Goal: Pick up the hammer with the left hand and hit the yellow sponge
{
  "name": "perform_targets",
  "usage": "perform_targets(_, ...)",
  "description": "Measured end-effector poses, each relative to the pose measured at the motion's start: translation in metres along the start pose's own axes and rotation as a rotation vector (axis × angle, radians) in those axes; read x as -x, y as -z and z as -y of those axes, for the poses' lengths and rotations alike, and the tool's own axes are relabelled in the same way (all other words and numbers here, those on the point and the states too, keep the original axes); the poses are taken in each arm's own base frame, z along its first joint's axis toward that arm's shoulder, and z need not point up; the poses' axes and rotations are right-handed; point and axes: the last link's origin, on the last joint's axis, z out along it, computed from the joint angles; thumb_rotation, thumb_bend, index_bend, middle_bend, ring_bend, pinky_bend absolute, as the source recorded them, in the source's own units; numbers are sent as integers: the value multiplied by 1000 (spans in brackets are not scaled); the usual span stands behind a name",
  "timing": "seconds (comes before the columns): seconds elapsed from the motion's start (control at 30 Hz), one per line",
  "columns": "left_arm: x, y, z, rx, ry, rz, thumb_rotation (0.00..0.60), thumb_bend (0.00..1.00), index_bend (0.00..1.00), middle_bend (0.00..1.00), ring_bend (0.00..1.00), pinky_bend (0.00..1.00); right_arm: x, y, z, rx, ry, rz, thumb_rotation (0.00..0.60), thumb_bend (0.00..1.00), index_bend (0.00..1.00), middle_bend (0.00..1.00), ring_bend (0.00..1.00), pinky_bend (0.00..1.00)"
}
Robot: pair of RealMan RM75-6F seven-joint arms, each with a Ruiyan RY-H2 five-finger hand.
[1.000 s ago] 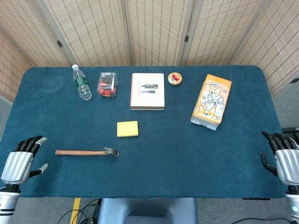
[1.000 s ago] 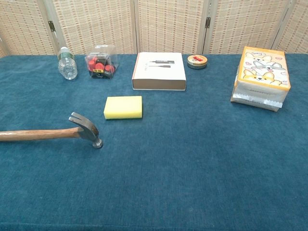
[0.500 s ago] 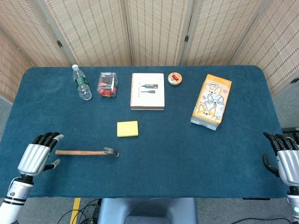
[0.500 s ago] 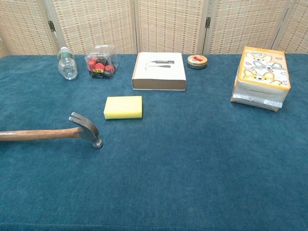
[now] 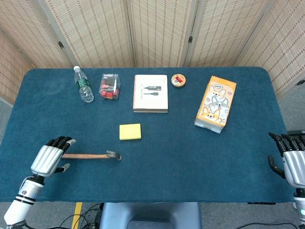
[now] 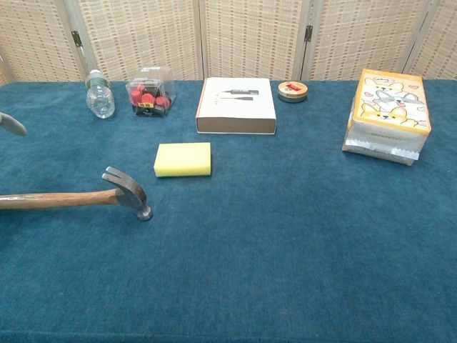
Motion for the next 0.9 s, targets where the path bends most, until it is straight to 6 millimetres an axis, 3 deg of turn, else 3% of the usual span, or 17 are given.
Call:
perform_targets(0.47,23,-40,-28,33,7,153,600,281,255,255,204,324,2,0,-5,17,0,9,600,353,168,262,179,234)
perform_targets(0.57,26,-47,-35,38,16,163,600,339,271,278,205,324,3,0,-6,17,-1,11,600,353,168,262,179,234)
perform_targets(0.9,35,-55,-50,51,22,186,600,408,284,306,210,324,5,0,-9,27,-2,15,600,353,168,262,179,234)
